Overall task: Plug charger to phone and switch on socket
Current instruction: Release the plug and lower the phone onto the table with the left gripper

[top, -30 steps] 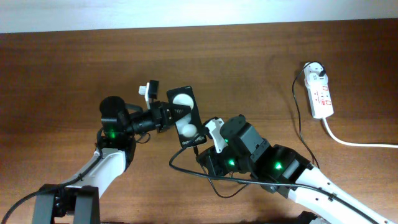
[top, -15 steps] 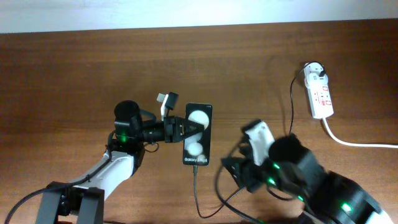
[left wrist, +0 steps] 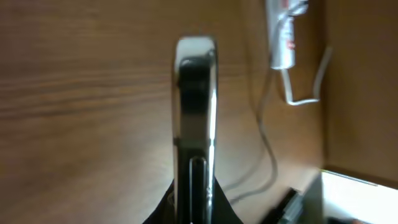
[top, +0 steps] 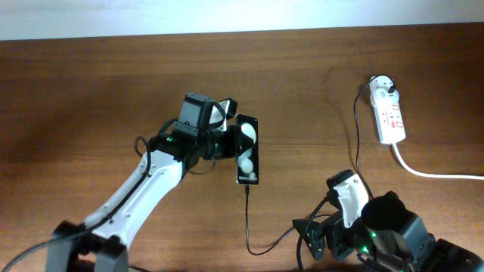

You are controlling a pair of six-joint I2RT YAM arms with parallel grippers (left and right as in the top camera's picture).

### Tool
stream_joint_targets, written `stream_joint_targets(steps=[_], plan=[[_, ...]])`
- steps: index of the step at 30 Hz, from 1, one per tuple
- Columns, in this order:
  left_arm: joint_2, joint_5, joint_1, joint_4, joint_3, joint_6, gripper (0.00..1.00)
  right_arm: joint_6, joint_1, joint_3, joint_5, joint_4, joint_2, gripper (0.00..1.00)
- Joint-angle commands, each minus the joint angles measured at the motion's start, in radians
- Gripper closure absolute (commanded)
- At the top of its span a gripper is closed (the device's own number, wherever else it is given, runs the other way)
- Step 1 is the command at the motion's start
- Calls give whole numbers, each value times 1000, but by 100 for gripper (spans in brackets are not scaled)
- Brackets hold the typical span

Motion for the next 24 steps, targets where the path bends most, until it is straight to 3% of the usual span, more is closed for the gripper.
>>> stream_joint_targets(steps=[1, 6, 9, 11, 15, 21, 24], plan=[[113, -53, 27, 64, 32, 42, 100, 4, -2, 2, 9, 1, -1, 1], [291, -16, 93, 235, 32, 0, 100, 4, -2, 2, 9, 1, -1, 1], [438, 145, 144, 390, 48, 24, 100, 4, -2, 2, 9, 1, -1, 1], [500, 224, 147, 389, 80, 80, 98, 4, -2, 2, 9, 1, -1, 1], [528, 185, 142, 365, 81, 94, 95, 4, -2, 2, 9, 1, -1, 1], [534, 80, 142, 288, 81, 95, 75, 4, -2, 2, 9, 1, -1, 1], [534, -7, 142, 218, 81, 95, 49, 4, -2, 2, 9, 1, -1, 1]])
